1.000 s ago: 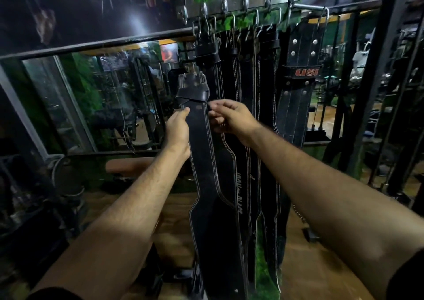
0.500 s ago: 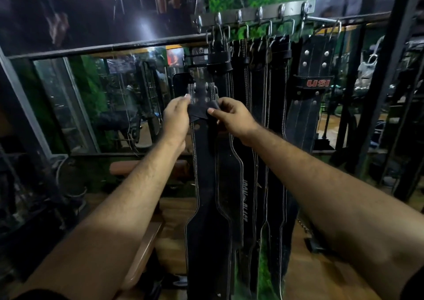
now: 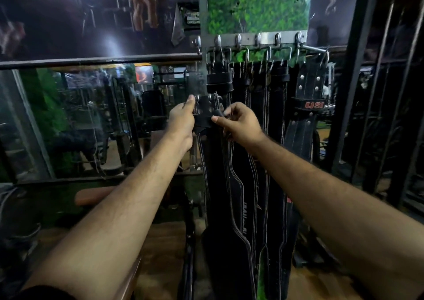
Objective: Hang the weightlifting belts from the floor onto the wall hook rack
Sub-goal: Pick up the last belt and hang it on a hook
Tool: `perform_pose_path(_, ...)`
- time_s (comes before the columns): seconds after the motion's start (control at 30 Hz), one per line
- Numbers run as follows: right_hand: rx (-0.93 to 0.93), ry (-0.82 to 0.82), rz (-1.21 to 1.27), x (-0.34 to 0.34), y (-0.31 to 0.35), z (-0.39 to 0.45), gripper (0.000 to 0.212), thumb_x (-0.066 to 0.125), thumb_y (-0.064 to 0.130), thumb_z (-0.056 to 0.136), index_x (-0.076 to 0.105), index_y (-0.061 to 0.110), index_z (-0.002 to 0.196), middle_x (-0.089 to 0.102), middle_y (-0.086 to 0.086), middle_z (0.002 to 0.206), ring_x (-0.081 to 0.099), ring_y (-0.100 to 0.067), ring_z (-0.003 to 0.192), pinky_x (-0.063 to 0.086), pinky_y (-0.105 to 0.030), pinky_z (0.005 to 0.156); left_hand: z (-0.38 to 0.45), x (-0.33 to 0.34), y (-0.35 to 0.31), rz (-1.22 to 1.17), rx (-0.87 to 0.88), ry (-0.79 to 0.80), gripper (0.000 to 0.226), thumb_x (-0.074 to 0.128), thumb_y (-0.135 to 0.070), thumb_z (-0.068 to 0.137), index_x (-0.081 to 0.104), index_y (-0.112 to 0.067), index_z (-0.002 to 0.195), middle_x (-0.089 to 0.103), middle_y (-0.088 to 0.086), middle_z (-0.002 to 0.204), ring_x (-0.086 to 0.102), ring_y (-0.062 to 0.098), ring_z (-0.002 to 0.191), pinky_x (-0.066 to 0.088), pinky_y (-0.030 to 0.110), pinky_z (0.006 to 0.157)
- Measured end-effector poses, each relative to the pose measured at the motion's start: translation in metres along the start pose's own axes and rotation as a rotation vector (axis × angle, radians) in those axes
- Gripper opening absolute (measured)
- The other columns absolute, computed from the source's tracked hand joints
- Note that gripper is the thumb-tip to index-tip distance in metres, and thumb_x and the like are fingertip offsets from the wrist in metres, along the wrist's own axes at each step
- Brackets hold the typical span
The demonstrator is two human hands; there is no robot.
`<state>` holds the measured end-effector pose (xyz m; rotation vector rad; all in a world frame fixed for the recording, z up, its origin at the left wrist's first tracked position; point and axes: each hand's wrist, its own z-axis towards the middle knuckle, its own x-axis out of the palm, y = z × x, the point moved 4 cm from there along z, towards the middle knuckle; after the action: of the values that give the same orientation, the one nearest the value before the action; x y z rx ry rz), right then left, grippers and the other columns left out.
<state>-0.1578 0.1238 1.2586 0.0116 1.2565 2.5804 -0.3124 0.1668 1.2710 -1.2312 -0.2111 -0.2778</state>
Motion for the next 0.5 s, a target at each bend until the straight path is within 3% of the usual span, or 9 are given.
perform_pose_path(0.1, 0.077, -0.069, -0.139, -0.002, -0.008, 0.009, 0.049, 0.085, 0.037, 0.078, 0.055, 0.025, 0.115, 0.064, -0.003, 0.083, 0.065, -0.020, 0.068, 0.060, -0.042, 0.056, 0.010, 0.004, 0.005, -0.009, 0.045, -0.031, 0.032, 0.051, -0.037, 0.100, 0.071, -0.013, 0.093, 0.075, 0.015, 0.098, 0.072, 0.035, 0.092, 0.059, 0.052, 0.086)
perform_pose_path(0.17, 0.087, -0.055, -0.234, -0.001, -0.006, 0.016, 0.058, 0.082, 0.043, 0.079, 0.053, 0.030, 0.128, 0.065, 0.000, 0.086, 0.070, -0.021, 0.075, 0.063, -0.042, 0.059, 0.014, 0.005, 0.009, -0.047, 0.078, -0.063, 0.031, 0.049, -0.033, 0.103, 0.067, -0.015, 0.084, 0.071, 0.013, 0.091, 0.068, 0.032, 0.087, 0.057, 0.051, 0.084)
perform_pose_path(0.27, 0.027, -0.055, -0.407, 0.003, 0.004, 0.029, 0.037, 0.071, 0.061, 0.078, 0.063, 0.036, 0.104, 0.064, 0.003, 0.086, 0.067, -0.019, 0.076, 0.061, -0.039, 0.066, 0.018, 0.013, 0.016, -0.028, 0.131, -0.045, 0.032, 0.051, -0.045, 0.093, 0.068, -0.020, 0.083, 0.072, 0.020, 0.100, 0.069, 0.038, 0.097, 0.055, 0.057, 0.093)
perform_pose_path(0.33, -0.003, -0.071, -0.492, 0.003, 0.006, 0.040, 0.047, 0.060, 0.075, 0.071, 0.064, 0.032, 0.091, 0.064, 0.001, 0.096, 0.065, -0.018, 0.081, 0.057, -0.036, 0.070, 0.020, 0.018, 0.015, 0.002, 0.157, -0.043, 0.031, 0.051, -0.049, 0.090, 0.068, -0.024, 0.086, 0.072, 0.016, 0.103, 0.068, 0.035, 0.103, 0.055, 0.055, 0.095)
perform_pose_path(0.4, -0.013, -0.086, -0.436, 0.004, 0.008, 0.046, 0.043, 0.063, 0.069, 0.075, 0.065, 0.027, 0.084, 0.066, 0.004, 0.089, 0.064, -0.016, 0.078, 0.057, -0.037, 0.070, 0.026, 0.021, 0.008, 0.013, 0.192, -0.051, 0.026, 0.050, -0.042, 0.098, 0.067, -0.026, 0.087, 0.071, 0.009, 0.102, 0.067, 0.028, 0.103, 0.054, 0.052, 0.098)
perform_pose_path(0.5, -0.039, -0.112, -0.227, 0.006, 0.010, 0.054, 0.030, 0.069, 0.037, 0.090, 0.055, 0.023, 0.068, 0.056, 0.009, 0.064, 0.054, -0.010, 0.060, 0.047, -0.031, 0.060, 0.038, 0.026, -0.006, 0.008, 0.199, -0.039, 0.025, 0.050, -0.036, 0.099, 0.068, -0.025, 0.086, 0.072, 0.008, 0.105, 0.067, 0.027, 0.105, 0.053, 0.053, 0.100)
